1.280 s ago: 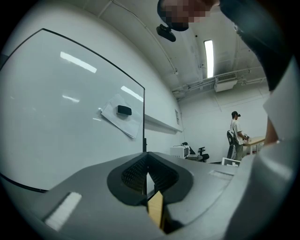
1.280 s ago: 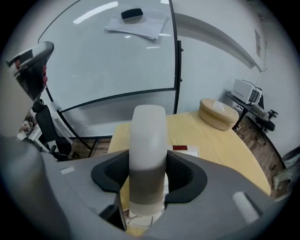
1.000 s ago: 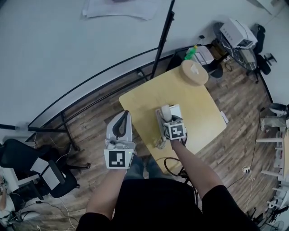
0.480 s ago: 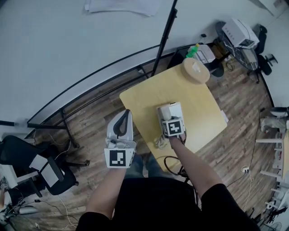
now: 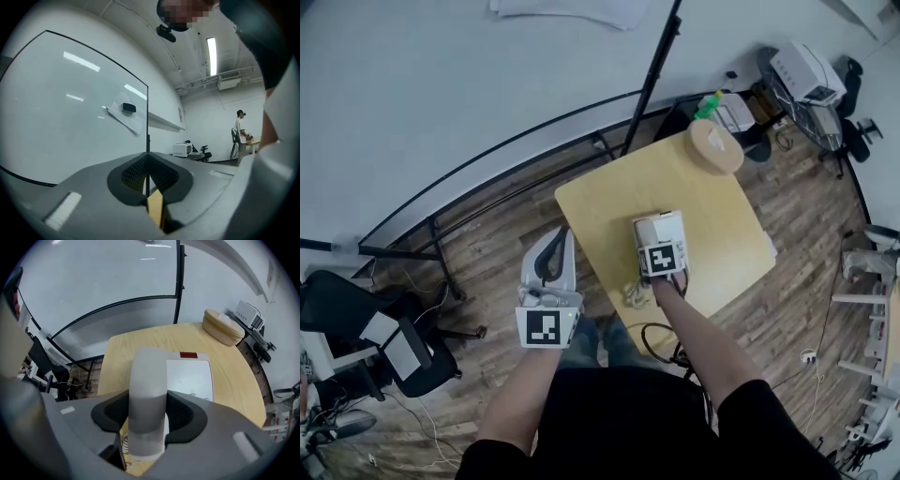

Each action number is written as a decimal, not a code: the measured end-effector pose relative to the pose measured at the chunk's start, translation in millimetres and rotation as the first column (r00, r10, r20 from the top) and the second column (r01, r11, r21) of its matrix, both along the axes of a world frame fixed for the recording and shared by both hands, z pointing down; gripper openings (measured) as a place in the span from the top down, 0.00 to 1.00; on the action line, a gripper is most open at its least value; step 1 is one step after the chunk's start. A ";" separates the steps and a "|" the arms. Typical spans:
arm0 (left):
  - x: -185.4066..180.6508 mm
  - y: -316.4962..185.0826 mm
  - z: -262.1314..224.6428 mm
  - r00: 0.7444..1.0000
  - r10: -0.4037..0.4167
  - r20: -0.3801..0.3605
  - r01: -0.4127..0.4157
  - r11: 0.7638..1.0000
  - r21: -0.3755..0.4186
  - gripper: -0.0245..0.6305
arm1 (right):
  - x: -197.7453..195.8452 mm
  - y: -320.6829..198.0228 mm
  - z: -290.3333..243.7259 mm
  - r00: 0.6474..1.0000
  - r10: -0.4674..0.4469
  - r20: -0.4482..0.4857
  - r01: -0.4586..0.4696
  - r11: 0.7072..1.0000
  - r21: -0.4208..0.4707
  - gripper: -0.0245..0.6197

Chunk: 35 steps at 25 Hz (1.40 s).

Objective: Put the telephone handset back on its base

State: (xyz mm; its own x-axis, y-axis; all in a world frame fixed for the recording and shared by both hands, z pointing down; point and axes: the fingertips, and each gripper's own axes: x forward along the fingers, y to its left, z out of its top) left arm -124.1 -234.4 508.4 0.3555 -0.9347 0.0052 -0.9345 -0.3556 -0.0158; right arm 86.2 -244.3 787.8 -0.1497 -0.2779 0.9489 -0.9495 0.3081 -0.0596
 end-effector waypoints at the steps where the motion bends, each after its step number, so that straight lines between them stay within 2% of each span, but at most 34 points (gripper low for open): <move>1: -0.7 -0.2 -0.5 1.000 0.001 0.005 -0.001 1.000 0.006 0.96 | 0.6 3.6 2.6 1.000 0.004 -0.004 -0.004 1.000 -0.021 0.60; 4: -2.0 -1.1 0.8 1.000 -0.002 0.002 0.002 1.000 0.001 0.96 | 1.8 8.7 7.4 1.000 0.011 -0.013 -0.012 0.998 -0.058 0.60; 7: -3.1 -1.8 2.9 1.000 0.000 0.002 0.000 1.000 -0.010 0.96 | -1.9 -0.9 4.8 1.000 0.000 -0.006 0.000 1.000 -0.020 0.60; 11: -2.9 -4.9 1.9 1.000 -0.002 -0.007 0.002 1.000 0.004 0.96 | -2.8 10.2 12.6 1.000 0.013 -0.010 -0.014 0.996 -0.086 0.60; 14: -0.9 -5.6 2.3 1.000 0.003 -0.003 -0.003 1.000 -0.001 0.96 | -12.6 -9.2 8.2 0.999 -0.016 0.033 0.015 1.000 0.021 0.58; 18: 0.8 -6.9 1.8 1.000 0.008 -0.003 -0.008 1.000 0.003 0.96 | -1.7 15.0 8.6 0.999 0.036 -0.012 -0.037 0.994 -0.102 0.55; 20: 1.6 -7.1 0.0 1.000 0.011 -0.001 -0.011 1.000 0.010 0.96 | -1.8 15.6 7.3 0.999 0.039 -0.011 -0.040 0.993 -0.108 0.54; 23: 3.3 -7.7 -0.5 1.000 0.012 -0.020 -0.012 1.000 -0.005 0.96 | -3.8 9.9 4.7 0.999 0.035 0.004 -0.034 0.997 -0.076 0.54; 25: 4.1 -9.4 0.4 1.000 0.014 -0.019 -0.014 1.000 -0.016 0.96 | -5.0 -1.8 -0.8 1.000 0.025 0.011 -0.025 0.999 -0.020 0.54; 29: 6.0 -13.1 -0.3 1.000 0.021 -0.008 -0.021 1.000 -0.004 0.96 | -0.4 -5.4 -12.8 0.999 0.050 0.014 -0.050 0.999 -0.006 0.54; 35: 16.9 -20.4 -8.5 0.999 0.042 -0.026 -0.042 0.999 0.004 0.96 | -2.6 -32.3 -50.1 0.997 0.030 0.071 -0.040 0.989 0.141 0.54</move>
State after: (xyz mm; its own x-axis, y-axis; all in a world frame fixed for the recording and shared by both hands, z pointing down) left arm -107.1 -254.7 499.9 0.3943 -0.9189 -0.0080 -0.9189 -0.3944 0.0072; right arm 83.6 -276.7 737.7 -0.2004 -0.4152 0.8874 -0.9551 0.2844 -0.0827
